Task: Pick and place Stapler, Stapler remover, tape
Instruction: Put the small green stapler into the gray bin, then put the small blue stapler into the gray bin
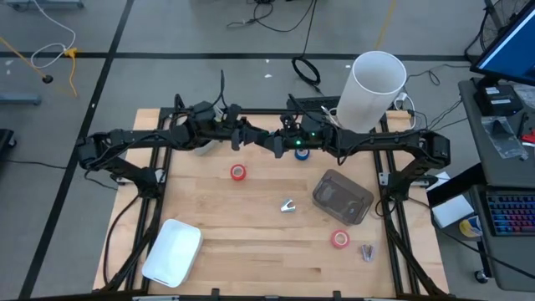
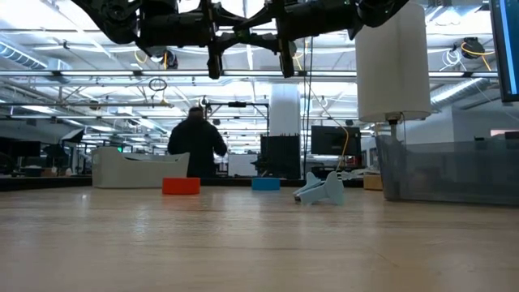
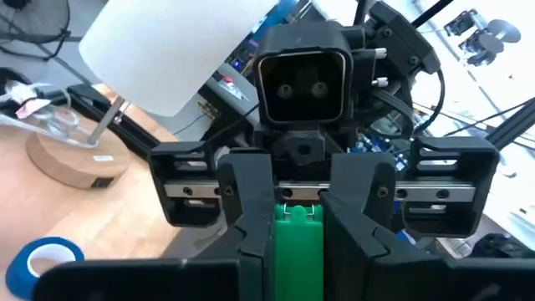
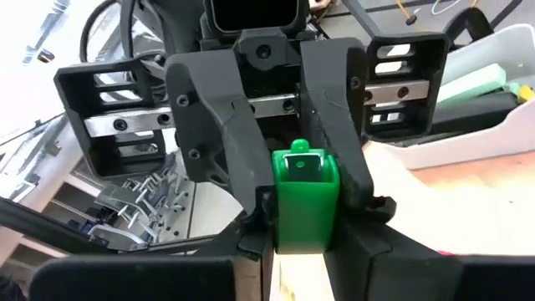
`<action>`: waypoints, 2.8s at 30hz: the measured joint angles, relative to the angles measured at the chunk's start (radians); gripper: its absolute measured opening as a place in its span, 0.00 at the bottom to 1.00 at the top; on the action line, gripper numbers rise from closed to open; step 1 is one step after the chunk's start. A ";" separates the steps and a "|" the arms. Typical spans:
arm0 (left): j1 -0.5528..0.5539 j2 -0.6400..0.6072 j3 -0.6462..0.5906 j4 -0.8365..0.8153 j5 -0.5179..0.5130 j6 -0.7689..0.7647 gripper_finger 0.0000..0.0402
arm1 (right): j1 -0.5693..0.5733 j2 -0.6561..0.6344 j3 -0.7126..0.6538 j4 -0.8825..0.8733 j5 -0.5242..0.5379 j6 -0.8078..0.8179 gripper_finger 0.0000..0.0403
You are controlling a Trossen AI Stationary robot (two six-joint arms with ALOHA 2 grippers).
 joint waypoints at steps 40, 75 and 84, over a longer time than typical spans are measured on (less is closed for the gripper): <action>0.488 -0.066 0.000 -1.105 -0.610 0.357 0.17 | -0.110 0.002 0.000 -0.092 -0.031 -0.131 0.53; 0.492 -0.064 -0.078 -1.264 -0.843 0.144 0.25 | -0.119 0.001 0.000 -0.091 -0.031 -0.128 0.52; 0.492 -0.064 -0.078 -1.230 -0.843 0.170 0.26 | -0.119 0.001 0.000 -0.091 -0.032 -0.128 0.52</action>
